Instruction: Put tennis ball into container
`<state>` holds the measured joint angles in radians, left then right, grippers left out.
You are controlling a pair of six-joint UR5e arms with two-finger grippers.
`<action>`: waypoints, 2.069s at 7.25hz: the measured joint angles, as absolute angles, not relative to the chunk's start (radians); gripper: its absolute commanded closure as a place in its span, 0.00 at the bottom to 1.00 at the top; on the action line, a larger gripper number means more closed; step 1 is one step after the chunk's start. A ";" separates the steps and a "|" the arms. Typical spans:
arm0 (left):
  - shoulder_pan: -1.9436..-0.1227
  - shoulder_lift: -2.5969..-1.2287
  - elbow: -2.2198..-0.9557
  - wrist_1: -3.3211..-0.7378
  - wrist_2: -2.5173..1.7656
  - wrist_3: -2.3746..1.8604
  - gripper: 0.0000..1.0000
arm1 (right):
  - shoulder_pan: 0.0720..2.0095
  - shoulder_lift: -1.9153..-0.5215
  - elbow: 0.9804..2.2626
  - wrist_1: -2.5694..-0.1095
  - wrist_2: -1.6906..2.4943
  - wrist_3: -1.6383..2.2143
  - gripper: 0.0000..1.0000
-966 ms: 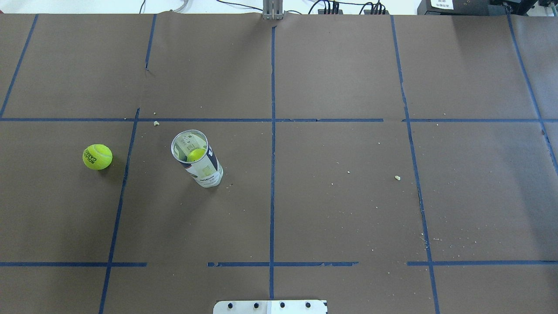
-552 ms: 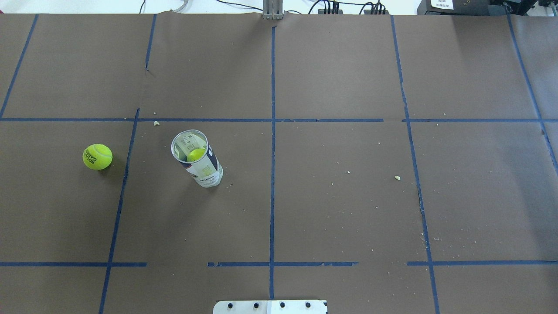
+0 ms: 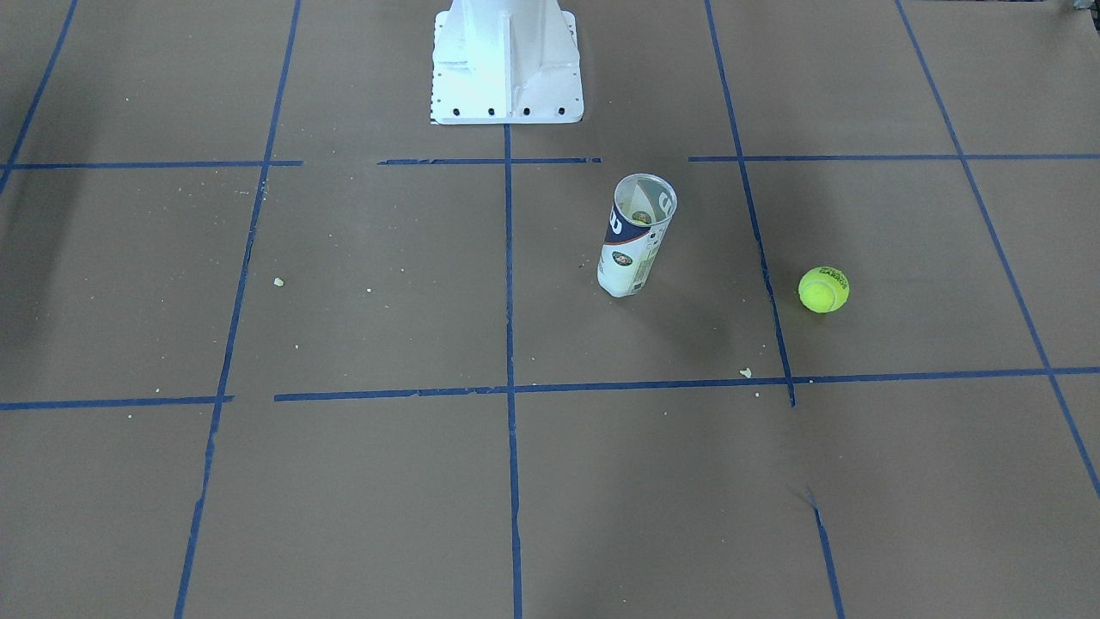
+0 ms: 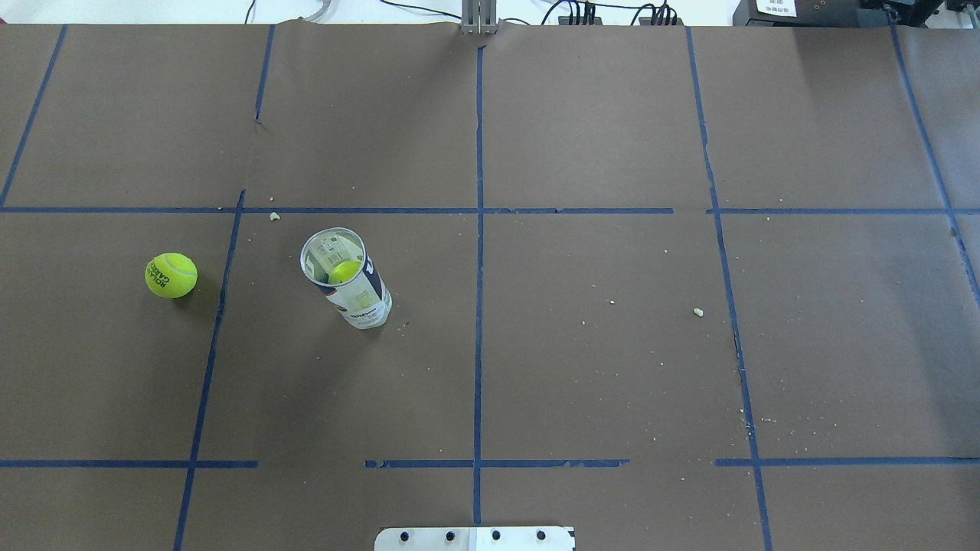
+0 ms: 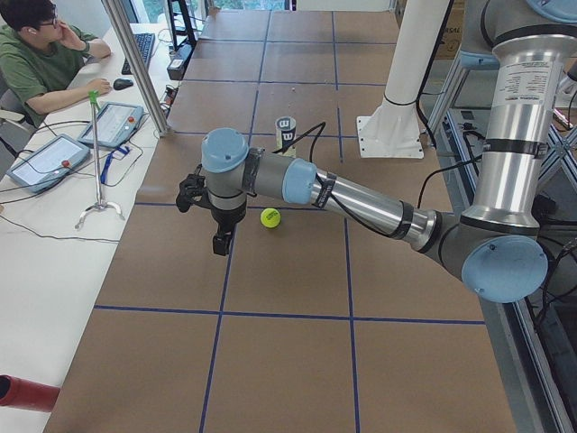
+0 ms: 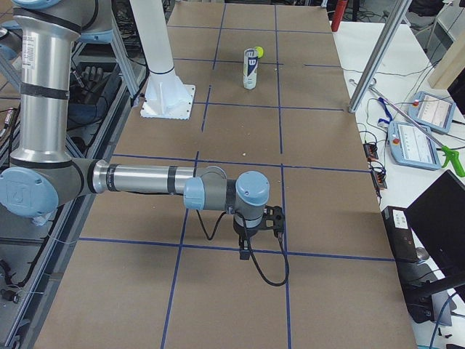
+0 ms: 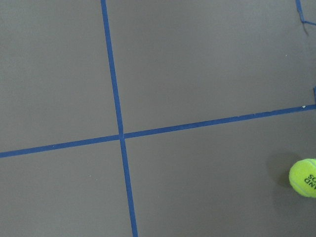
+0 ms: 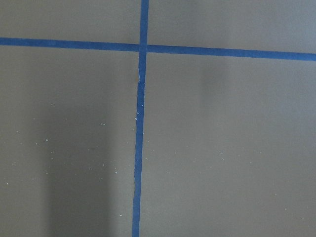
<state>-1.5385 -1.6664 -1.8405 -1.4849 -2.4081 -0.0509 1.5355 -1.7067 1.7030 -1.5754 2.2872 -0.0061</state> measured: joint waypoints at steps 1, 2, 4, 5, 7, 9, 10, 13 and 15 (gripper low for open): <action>-1.474 -1.670 -1.850 -1.546 -2.392 -0.170 0.00 | 1.536 -1.707 1.703 -1.575 2.287 -0.006 0.00; -1.405 -1.672 -1.859 -1.608 -2.358 -0.306 0.00 | 1.536 -1.707 1.703 -1.575 2.287 -0.006 0.00; -1.278 -1.673 -1.873 -1.722 -2.302 -0.567 0.00 | 1.535 -1.706 1.703 -1.576 2.287 -0.006 0.00; -1.214 -1.674 -1.884 -1.750 -2.271 -0.666 0.00 | 1.536 -1.706 1.703 -1.576 2.287 -0.006 0.00; -1.088 -1.673 -1.894 -1.806 -2.185 -0.834 0.00 | 1.536 -1.706 1.703 -1.576 2.287 -0.006 0.00; -0.984 -1.672 -1.880 -1.855 -2.111 -0.945 0.00 | 1.536 -1.707 1.703 -1.576 2.287 -0.006 0.00; -0.953 -1.672 -1.861 -1.888 -2.089 -0.976 0.00 | 1.536 -1.707 1.703 -1.576 2.287 -0.006 0.00; -0.877 -1.671 -1.808 -1.937 -2.027 -1.009 0.00 | 1.536 -1.707 1.703 -1.577 2.287 -0.006 0.00; -0.844 -1.671 -1.767 -1.981 -2.008 -1.026 0.00 | 1.536 -1.706 1.703 -1.576 2.287 -0.006 0.00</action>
<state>-0.8439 -1.6707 -1.7673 -1.9813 -2.0077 -1.0259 1.5355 -1.7064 1.7031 -1.5763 2.2872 -0.0061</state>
